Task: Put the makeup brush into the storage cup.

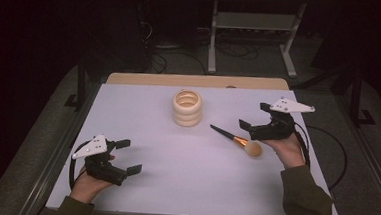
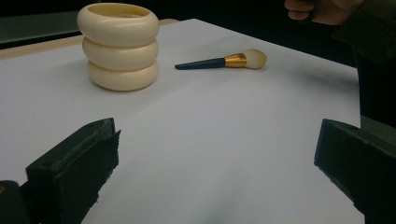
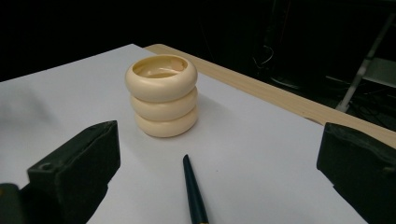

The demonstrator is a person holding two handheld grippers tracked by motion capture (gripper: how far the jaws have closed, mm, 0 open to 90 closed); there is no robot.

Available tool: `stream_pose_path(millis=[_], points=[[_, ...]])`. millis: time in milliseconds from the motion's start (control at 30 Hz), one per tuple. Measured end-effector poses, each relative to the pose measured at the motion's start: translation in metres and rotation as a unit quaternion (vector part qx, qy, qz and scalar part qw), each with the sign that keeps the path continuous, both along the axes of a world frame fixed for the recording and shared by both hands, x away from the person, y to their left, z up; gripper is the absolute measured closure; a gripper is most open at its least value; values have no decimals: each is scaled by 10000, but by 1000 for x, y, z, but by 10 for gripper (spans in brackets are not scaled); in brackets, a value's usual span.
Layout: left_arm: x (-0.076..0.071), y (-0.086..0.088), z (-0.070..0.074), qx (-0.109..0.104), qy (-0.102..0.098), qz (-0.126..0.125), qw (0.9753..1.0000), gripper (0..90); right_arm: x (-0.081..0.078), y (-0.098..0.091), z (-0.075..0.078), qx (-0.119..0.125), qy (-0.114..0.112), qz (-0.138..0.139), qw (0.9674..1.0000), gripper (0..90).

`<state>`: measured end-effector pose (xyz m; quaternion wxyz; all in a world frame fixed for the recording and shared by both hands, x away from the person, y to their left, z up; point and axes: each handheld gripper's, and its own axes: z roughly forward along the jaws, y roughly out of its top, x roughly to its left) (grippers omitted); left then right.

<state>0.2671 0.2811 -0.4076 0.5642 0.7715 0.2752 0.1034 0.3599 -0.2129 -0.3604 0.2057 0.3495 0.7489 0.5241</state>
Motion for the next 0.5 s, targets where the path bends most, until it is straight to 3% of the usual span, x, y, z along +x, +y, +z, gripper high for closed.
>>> stream_pose_path(millis=[500], points=[[0, 1, 0, -4, -31, -16, 10000, 0, 15, 5, 1, 83, -15, -1, 10000, 0]])
